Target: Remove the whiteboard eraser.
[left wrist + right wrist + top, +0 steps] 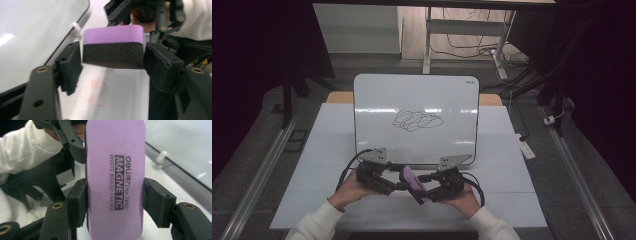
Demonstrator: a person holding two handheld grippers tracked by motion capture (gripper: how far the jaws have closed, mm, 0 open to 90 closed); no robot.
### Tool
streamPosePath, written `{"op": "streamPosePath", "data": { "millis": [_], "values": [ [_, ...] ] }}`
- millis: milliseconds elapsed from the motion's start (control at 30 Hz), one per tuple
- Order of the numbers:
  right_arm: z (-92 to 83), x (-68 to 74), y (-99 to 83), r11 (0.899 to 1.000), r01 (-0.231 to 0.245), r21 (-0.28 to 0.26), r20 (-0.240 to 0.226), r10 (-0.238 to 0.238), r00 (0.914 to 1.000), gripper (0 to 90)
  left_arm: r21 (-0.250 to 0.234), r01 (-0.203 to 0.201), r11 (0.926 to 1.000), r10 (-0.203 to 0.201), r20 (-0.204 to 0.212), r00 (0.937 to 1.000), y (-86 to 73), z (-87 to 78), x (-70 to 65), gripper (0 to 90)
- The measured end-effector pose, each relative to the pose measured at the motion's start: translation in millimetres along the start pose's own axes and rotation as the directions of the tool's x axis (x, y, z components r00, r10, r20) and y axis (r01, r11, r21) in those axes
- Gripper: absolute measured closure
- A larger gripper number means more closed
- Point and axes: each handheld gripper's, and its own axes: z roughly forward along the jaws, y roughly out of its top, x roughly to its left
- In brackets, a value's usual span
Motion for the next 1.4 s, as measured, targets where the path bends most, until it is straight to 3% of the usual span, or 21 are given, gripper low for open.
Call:
{"op": "streamPosePath", "data": {
  "millis": [33,67,100,133,200,333,367,400,567,667,767,833,867,1000,1033,1067,1133,1200,1233,1267,1400],
  "values": [
    [-0.6,0.3,0.1,1.0,0.005,-0.004,0.014,-0.005,0.9999,39.5,-0.005,0.009,0.9999,-0.009,-0.013,0.9999,-0.4,-0.7,0.3,28.0],
    [-1.7,1.3,0.2,1.0,0.023,-0.007,0.057,-0.023,0.9981,39.5,-0.007,0.018,0.9998,-0.018,-0.031,0.9994,-0.8,-1.8,0.5,25.9],
    [-1.7,1.3,0.2,1.0,0.023,-0.007,0.057,-0.023,0.9981,39.5,-0.012,0.029,0.9995,-0.029,-0.044,0.9986,-1.5,-3.1,0.4,25.9],
    [-3.1,2.4,0.4,0.999,0.043,-0.012,0.108,-0.042,0.9933,39.4,-0.017,0.036,0.9992,-0.037,-0.054,0.9979,-2.5,-4.8,0.3,24.7],
    [-4.9,3.2,0.9,0.998,0.063,-0.012,0.161,-0.06,0.9851,39.4,-0.022,0.055,0.9982,-0.057,-0.079,0.9952,-5.7,-9.2,-0.5,24.0],
    [-8.5,5.0,1.7,0.995,0.098,-0.012,0.249,-0.092,0.9641,39.4,-0.029,0.096,0.995,-0.099,-0.145,0.9845,-19.0,-21.0,-3.2,23.5],
    [-8.5,5.0,1.7,0.995,0.098,-0.012,0.249,-0.092,0.9641,39.4,-0.027,0.111,0.9935,-0.114,-0.164,0.9799,-23.0,-24.3,-3.4,23.5],
    [-10.3,5.4,2.0,0.994,0.111,-0.016,0.278,-0.102,0.9552,39.4,-0.03,0.123,0.9919,-0.127,-0.184,0.9747,-26.9,-27.7,-3.3,23.5],
    [-13.5,5.2,2.9,0.992,0.125,-0.023,0.306,-0.112,0.9453,39.4,-0.063,0.188,0.9802,-0.198,-0.26,0.9451,-43.3,-43.0,-1.1,23.8],
    [-16.3,5.6,2.9,0.989,0.146,-0.023,0.335,-0.13,0.9334,39.5,-0.074,0.209,0.9751,-0.221,-0.282,0.9337,-52.4,-50.0,-2.0,23.8],
    [-17.2,5.5,2.7,0.988,0.153,-0.024,0.347,-0.135,0.928,39.4,-0.068,0.224,0.9723,-0.234,-0.306,0.9229,-61.6,-54.7,-2.7,23.8],
    [-18.4,6.1,3.2,0.985,0.173,-0.024,0.373,-0.152,0.9155,39.5,-0.07,0.238,0.9689,-0.247,-0.318,0.9154,-68.6,-57.6,-3.9,23.8],
    [-18.4,6.1,3.2,0.985,0.173,-0.024,0.373,-0.152,0.9155,39.5,-0.071,0.241,0.9679,-0.251,-0.323,0.9124,-72.4,-59.5,-4.7,23.8],
    [-20.0,7.3,3.6,0.98,0.194,-0.032,0.398,-0.166,0.9024,39.4,-0.07,0.259,0.9634,-0.267,-0.346,0.8995,-86.4,-66.6,-6.0,23.8],
    [-20.4,7.0,3.6,0.98,0.199,-0.032,0.416,-0.167,0.8937,39.4,-0.071,0.262,0.9624,-0.27,-0.351,0.8967,-89.2,-67.9,-5.9,23.8],
    [-20.5,6.8,3.6,0.98,0.195,-0.031,0.421,-0.164,0.892,39.4,-0.072,0.265,0.9616,-0.273,-0.358,0.8931,-91.7,-68.9,-5.9,23.8],
    [-21.1,6.5,3.5,0.979,0.2,-0.023,0.443,-0.17,0.8806,39.4,-0.074,0.267,0.9608,-0.275,-0.374,0.8855,-95.9,-70.5,-6.3,23.8],
    [-21.5,6.5,3.3,0.979,0.202,-0.02,0.449,-0.172,0.877,39.4,-0.071,0.264,0.9619,-0.27,-0.396,0.8777,-99.7,-71.2,-6.4,23.8],
    [-22.5,6.8,3.4,0.978,0.206,-0.016,0.467,-0.175,0.8666,39.4,-0.071,0.265,0.9618,-0.27,-0.399,0.876,-101.3,-71.4,-6.0,23.7],
    [-22.5,6.8,3.4,0.978,0.206,-0.016,0.467,-0.175,0.8666,39.4,-0.071,0.269,0.9606,-0.274,-0.4,0.8744,-102.6,-71.5,-5.0,23.7],
    [-24.4,4.8,4.1,0.979,0.201,-0.02,0.502,-0.164,0.8492,39.4,-0.074,0.287,0.955,-0.292,-0.399,0.8692,-106.0,-71.3,-0.3,23.6]
  ]
}}
